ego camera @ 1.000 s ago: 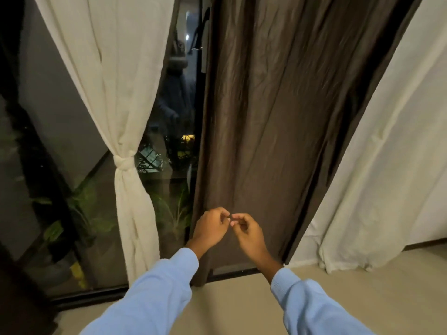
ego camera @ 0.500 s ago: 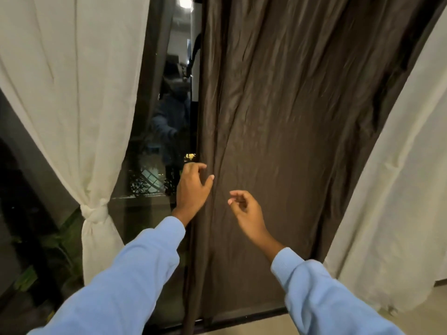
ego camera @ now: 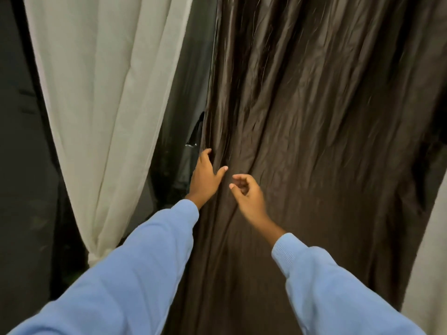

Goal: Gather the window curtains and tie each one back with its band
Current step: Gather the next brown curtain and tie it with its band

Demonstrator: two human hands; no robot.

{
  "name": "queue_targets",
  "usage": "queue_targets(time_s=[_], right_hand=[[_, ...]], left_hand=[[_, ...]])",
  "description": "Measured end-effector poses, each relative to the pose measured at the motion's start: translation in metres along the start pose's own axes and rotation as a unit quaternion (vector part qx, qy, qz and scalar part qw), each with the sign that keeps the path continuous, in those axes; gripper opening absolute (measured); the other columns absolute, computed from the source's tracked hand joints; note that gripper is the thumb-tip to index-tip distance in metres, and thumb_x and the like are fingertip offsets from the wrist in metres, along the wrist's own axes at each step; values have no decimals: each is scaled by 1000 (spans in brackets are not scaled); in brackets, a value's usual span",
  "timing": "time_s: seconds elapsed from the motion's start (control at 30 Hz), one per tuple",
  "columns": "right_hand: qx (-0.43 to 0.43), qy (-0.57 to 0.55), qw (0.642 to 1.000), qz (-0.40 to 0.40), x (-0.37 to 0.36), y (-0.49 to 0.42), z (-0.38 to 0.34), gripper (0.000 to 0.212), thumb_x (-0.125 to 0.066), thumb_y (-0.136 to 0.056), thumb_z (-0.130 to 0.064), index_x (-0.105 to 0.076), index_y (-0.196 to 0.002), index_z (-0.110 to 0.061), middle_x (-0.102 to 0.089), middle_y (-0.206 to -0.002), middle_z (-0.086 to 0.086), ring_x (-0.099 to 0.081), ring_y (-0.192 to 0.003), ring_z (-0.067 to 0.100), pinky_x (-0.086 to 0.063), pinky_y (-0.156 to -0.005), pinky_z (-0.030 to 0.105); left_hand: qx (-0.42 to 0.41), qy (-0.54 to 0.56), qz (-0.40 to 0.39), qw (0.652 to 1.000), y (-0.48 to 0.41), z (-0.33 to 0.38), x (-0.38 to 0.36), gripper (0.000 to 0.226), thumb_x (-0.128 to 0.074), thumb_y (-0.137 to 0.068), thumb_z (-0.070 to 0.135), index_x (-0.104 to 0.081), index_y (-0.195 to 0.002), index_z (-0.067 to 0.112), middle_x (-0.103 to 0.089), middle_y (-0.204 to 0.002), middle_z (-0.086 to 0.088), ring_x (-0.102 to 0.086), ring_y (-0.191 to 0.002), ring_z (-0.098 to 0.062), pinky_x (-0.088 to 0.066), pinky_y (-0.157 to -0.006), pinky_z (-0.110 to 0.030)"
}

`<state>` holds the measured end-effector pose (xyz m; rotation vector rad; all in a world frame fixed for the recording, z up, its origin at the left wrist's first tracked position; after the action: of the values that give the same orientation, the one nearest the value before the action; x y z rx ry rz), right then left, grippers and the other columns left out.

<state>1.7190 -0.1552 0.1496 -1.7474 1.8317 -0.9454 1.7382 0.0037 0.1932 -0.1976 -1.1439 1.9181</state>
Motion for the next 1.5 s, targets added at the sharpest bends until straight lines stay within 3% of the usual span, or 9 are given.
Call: queue_targets(time_s=[0.17,0.5,0.67,0.8,0.9,1.0,1.17,1.37,1.5], right_hand=[[41,-18,998,-39,6,-18,-23,25,-63,-94,-10,-61,-118,-10,-66,-107,-2,-61,-95,0,-50,-83,13],[69,-34,995,-67,10,-57,-26,23,-65,-93,-14,-61,-115,-19,-65,-99,-7,-60,-90,-6,-47,-76,8],[80,-4,997,-22,15,-88,-24,22,-66,-92,-14,-61,-113,-20,-63,-97,-7,-59,-86,-7,-46,-72,6],[80,55,995,31,20,-123,-18,26,-69,-90,-15,-60,-115,-17,-63,-106,1,-61,-88,5,-50,-78,18],[51,108,987,106,30,-154,-7,43,-74,-87,-20,-55,-125,-14,-53,-127,7,-56,-114,21,-48,-94,29],[-42,144,975,165,42,-179,13,81,-83,-77,-34,-38,-141,-14,-37,-147,11,-38,-134,32,-40,-105,46],[-123,98,981,112,25,-210,34,130,-91,-62,-42,-6,-155,-9,-19,-159,19,-26,-145,38,-30,-117,50],[-126,121,968,178,18,-217,37,115,-88,-71,-30,-11,-154,-10,-31,-154,19,-36,-140,38,-34,-111,49],[-163,181,952,185,19,-212,37,131,-89,-64,-45,0,-155,-13,-2,-162,13,-18,-145,43,-32,-108,60]], left_hand=[[-18,-75,41,996,-14,38,-6,69,-62,-89,37,-26,-144,15,-41,-145,-10,-45,-129,-25,-40,-100,-39],[23,-135,100,986,-57,59,11,71,-63,-89,30,-24,-145,12,-44,-141,-12,-51,-124,-30,-45,-97,-43],[-8,-137,53,989,-70,52,11,62,-55,-95,27,-26,-146,10,-53,-135,-13,-53,-123,-30,-43,-101,-42],[-48,-208,-17,977,-76,49,1,59,-46,-99,16,-17,-150,10,-60,-123,-16,-60,-112,-29,-48,-98,-43],[-71,-215,-59,972,-76,43,-6,59,-46,-98,9,-19,-149,9,-59,-122,-15,-61,-111,-28,-47,-99,-44],[-100,-198,-62,973,-75,40,-8,52,-44,-97,5,-26,-146,7,-61,-117,-15,-62,-107,-28,-50,-96,-42],[-124,-207,-69,968,-79,34,-15,47,-46,-97,7,-33,-142,5,-63,-113,-15,-64,-102,-28,-52,-92,-41],[-132,-231,-82,961,-81,34,-22,56,-50,-96,14,-27,-145,4,-60,-121,-17,-63,-108,-29,-50,-96,-39],[-152,-209,-76,963,-72,44,-16,40,-44,-98,8,-39,-138,4,-62,-118,-16,-63,-105,-29,-51,-93,-39]])
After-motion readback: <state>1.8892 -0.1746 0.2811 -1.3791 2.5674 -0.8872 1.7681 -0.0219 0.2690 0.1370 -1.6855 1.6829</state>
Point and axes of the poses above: each hand's wrist, its own y-axis away from the middle knuckle, its own x-axis out of the back of the hand, z = x × y, the point moved 8 cm from there along -y, towards the middle knuckle
